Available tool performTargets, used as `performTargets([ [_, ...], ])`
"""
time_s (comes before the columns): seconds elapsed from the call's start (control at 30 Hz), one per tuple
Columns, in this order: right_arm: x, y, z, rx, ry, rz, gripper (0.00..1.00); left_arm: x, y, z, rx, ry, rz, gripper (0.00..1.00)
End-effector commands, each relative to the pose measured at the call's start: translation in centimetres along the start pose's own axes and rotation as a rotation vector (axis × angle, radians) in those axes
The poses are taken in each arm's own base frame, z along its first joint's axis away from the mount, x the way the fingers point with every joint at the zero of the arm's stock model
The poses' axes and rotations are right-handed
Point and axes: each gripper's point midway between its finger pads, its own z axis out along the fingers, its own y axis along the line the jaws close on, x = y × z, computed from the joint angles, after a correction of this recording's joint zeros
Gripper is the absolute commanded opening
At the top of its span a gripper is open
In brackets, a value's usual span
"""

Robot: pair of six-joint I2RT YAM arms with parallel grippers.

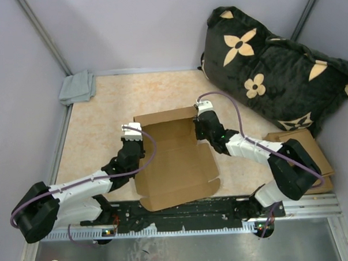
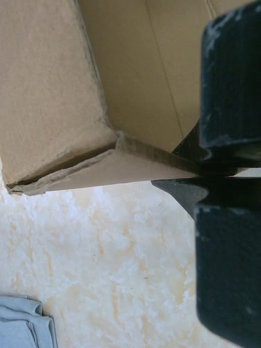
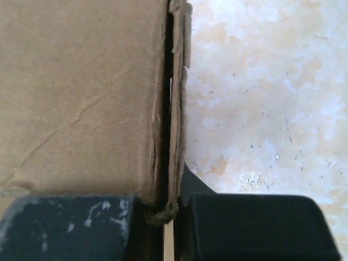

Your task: Fold the paper box

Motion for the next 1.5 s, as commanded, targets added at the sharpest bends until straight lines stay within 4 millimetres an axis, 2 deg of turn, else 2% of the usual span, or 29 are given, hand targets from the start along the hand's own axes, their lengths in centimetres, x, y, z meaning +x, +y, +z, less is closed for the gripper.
performTargets([
  [0.0, -2.0, -2.2, 0.4, 0.207, -0.094, 0.099, 0.00, -3.1, -1.8, -0.3, 0.097, -0.084, -0.056, 0.00],
  [0.2, -0.9, -2.0, -0.3, 0.332, -0.087, 0.125, 0.00, -3.9, -0.9, -0.5, 0.038, -0.101, -0.025, 0.00],
  [0.37, -0.4, -1.9, -0.1, 0.369, -0.088, 0.225, 0.00, -3.8, -1.4, -0.9, 0.044, -0.105, -0.009, 0.00],
  [0.47, -1.5, -0.4, 0.0, 0.254, -0.152, 0.243, 0.00, -3.8, -2.2, -1.2, 0.099, -0.108, -0.031, 0.00],
  [0.6, -2.9, 0.5, -0.3, 0.200, -0.177, 0.202, 0.00, -3.6, -3.3, -1.5, 0.171, -0.107, -0.050, 0.03],
  [0.7, -2.8, 0.8, -0.3, 0.187, -0.138, 0.153, 0.01, -3.5, -3.1, -1.4, 0.158, -0.102, -0.061, 0.11],
  [0.73, -2.8, 0.8, -0.4, 0.191, -0.126, 0.146, 0.05, -3.4, -2.7, -1.4, 0.131, -0.096, -0.071, 0.19],
  [0.83, -2.6, 0.5, -0.7, 0.211, -0.098, 0.136, 0.33, -3.1, -1.5, -1.3, 0.051, -0.063, -0.099, 0.41],
  [0.97, -2.8, 0.2, -1.7, 0.216, -0.104, 0.134, 0.48, -2.9, 0.2, -1.9, -0.036, 0.000, -0.128, 0.58],
  [1.1, -3.8, 0.0, -2.8, 0.207, -0.125, 0.107, 0.52, -3.5, 1.4, -2.8, -0.055, 0.024, -0.139, 0.61],
  [1.23, -6.0, 0.0, -4.0, 0.205, -0.155, 0.071, 0.53, -4.7, 1.9, -3.9, -0.041, 0.051, -0.184, 0.61],
  [1.33, -7.6, 0.3, -4.6, 0.185, -0.177, 0.011, 0.54, -6.8, 1.7, -4.8, 0.006, 0.056, -0.210, 0.62],
  [1.47, -8.7, 0.3, -4.1, 0.200, -0.165, -0.077, 0.54, -8.5, 2.1, -5.8, 0.043, 0.057, -0.194, 0.62],
])
